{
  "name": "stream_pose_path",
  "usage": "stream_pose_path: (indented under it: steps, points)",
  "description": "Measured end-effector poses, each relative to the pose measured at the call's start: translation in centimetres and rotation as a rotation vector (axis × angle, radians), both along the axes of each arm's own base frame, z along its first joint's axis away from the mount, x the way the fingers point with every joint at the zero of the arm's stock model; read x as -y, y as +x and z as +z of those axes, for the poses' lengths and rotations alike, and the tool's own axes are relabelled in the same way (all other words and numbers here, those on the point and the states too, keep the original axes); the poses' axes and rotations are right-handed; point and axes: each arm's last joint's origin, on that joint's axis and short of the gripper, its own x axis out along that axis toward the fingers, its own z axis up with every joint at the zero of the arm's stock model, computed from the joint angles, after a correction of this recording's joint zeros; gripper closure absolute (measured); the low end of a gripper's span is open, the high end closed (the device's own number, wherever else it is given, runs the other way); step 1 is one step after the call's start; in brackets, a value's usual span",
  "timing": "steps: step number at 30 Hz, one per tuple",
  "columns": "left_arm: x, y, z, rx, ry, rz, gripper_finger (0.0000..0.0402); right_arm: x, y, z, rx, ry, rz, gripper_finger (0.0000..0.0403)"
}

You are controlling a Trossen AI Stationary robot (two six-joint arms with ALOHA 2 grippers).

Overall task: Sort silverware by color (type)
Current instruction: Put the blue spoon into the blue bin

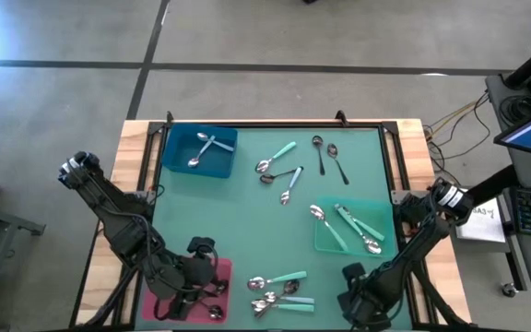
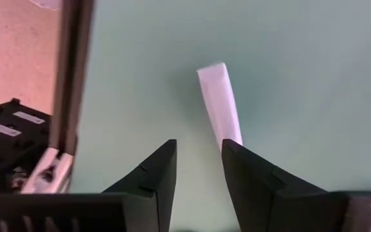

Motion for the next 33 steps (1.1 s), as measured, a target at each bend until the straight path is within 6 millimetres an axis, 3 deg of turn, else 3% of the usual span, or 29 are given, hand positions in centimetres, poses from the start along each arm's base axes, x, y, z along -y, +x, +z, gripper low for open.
stream_pose_path:
  steps: [12,33]
  points:
    - [-0.4,0.3,0.0,0.005,0.014,0.003,0.0296,0.6,-0.1,-0.7,0.081,-0.091,0.002,0.0276]
    - [-0.4,0.4,0.0,0.012,0.029,-0.009,0.0296,0.8,-0.2,-1.8,0.090,-0.082,-0.007,0.0287]
